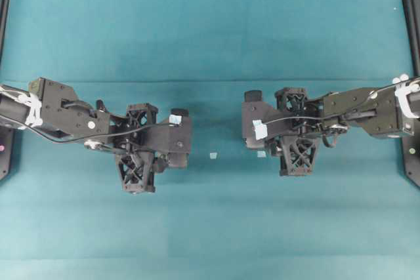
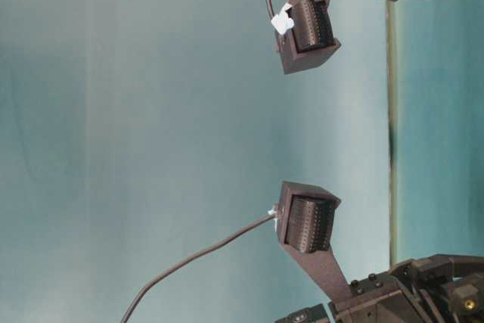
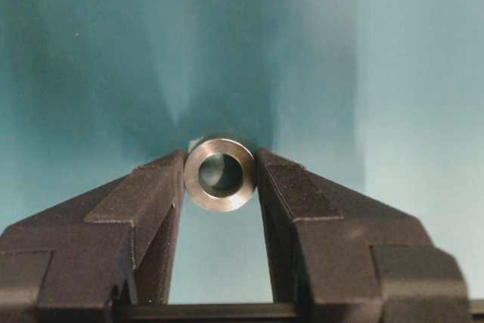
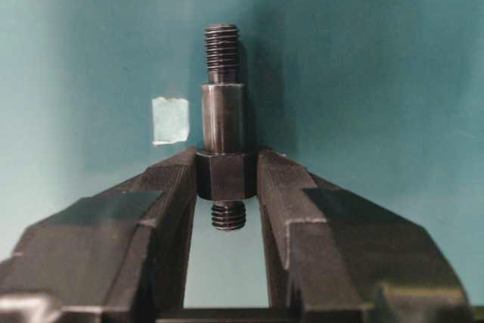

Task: Insert the washer onto the shaft with both hands.
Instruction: 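Close left gripper on the washer and right gripper on the shaft's hex collar, then lift both objects and bring the washer toward the shaft's upper thread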

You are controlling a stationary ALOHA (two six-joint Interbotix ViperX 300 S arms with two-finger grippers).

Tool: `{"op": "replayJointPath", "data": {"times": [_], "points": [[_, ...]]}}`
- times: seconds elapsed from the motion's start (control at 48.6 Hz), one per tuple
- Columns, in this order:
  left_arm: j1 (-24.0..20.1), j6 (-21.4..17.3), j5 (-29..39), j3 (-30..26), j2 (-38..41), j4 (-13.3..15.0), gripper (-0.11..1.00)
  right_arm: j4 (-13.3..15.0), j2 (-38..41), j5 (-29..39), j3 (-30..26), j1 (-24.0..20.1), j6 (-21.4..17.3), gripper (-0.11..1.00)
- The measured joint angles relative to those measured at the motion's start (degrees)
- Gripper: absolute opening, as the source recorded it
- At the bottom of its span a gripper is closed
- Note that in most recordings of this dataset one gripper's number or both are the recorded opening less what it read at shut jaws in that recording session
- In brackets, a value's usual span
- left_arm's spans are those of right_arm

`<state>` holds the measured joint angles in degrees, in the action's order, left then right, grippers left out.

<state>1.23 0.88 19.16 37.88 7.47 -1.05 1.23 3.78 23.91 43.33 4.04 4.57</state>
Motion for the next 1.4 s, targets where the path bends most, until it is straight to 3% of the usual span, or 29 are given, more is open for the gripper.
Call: {"op": "replayJointPath", "data": {"times": [0.822,1.398], "points": [[0.0,-0.1,-0.2,-0.3,-0.4,-0.1,0.37,-0.4,-0.2,0.4,-0.5,-0.3,0.1,0.00],[-0.3,-0.1,-10.0,2.6,-7.3,0.0,0.37,-0.4,-6.0,-1.0,0.2,-0.6,0.0,0.00]]}}
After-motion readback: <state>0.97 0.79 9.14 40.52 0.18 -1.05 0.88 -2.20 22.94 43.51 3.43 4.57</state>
